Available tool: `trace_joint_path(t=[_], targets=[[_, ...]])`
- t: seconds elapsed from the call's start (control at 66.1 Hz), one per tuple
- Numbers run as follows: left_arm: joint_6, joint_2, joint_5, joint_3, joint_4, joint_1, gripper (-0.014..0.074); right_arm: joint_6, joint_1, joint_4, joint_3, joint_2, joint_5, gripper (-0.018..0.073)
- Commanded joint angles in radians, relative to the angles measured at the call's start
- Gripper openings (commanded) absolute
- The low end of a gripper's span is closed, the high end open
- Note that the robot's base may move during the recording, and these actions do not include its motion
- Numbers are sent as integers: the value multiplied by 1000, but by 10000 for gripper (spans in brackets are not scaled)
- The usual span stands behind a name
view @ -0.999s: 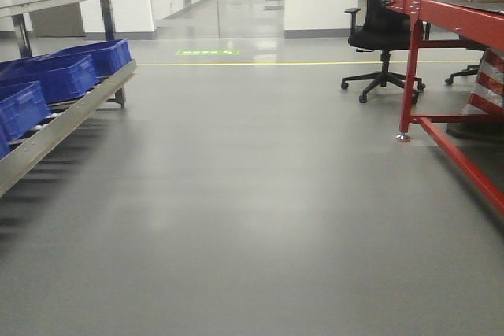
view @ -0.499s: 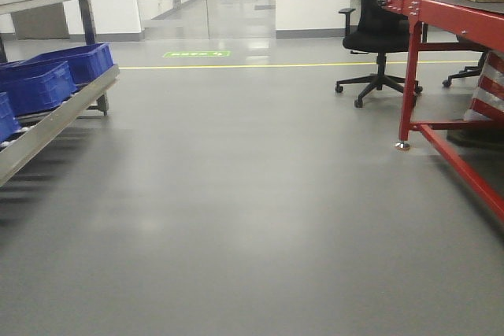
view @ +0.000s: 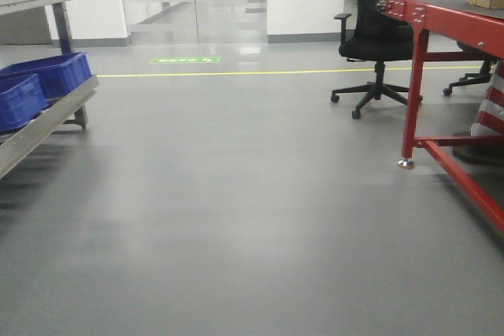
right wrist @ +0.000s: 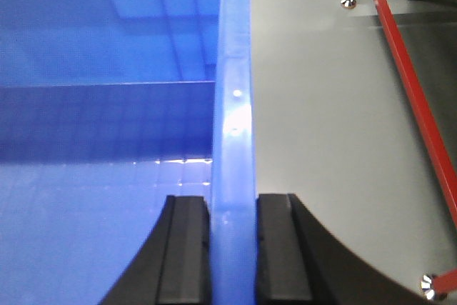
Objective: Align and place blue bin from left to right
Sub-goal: 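Drive across the floor carrying the bin in both grippers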
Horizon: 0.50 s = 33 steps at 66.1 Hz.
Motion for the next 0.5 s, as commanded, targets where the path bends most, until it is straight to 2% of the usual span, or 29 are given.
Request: trace_joint_path(t=[0.0,0.484], targets=[[-10,-1,-103,-16,16,-7,-111,-1,16,13,-11,-9,-146,-166],[-10,-1,-105,-16,37,-7,-111,-1,16,13,-11,-9,-150,-166]])
